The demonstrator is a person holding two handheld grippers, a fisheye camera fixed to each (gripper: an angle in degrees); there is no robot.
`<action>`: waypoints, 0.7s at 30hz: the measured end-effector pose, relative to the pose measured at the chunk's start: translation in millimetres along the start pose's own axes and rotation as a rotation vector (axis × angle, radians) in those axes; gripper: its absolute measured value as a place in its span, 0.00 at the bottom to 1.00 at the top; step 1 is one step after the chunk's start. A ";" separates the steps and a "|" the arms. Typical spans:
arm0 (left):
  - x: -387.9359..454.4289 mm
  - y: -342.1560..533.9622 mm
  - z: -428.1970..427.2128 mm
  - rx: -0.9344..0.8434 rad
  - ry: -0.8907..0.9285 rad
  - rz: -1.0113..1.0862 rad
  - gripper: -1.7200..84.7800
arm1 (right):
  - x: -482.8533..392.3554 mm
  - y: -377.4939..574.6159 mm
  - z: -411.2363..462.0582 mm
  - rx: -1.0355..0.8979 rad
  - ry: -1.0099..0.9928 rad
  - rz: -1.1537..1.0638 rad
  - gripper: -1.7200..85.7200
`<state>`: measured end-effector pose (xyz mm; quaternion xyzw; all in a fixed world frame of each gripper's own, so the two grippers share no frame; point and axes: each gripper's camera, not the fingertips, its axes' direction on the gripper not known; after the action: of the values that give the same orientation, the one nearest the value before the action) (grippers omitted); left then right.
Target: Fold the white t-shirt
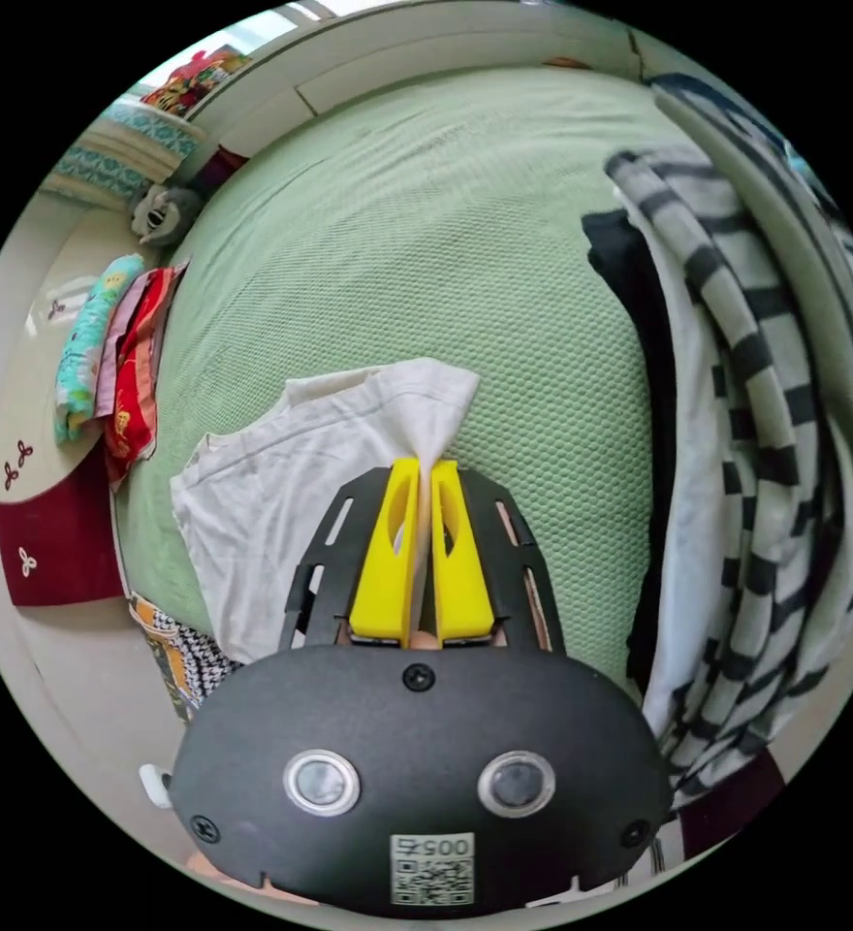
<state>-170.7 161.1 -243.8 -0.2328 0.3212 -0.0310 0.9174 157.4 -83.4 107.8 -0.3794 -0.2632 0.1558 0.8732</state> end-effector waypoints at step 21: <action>-140.2 100.0 -155.3 0.041 -0.297 -0.349 0.05 | -429.0 65.6 46.3 -0.008 0.125 -0.466 0.04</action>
<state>-384.7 215.7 -314.3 -0.2680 0.1370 -0.1613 0.9399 -222.9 -215.4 -61.0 -0.3209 -0.2896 -0.0749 0.8986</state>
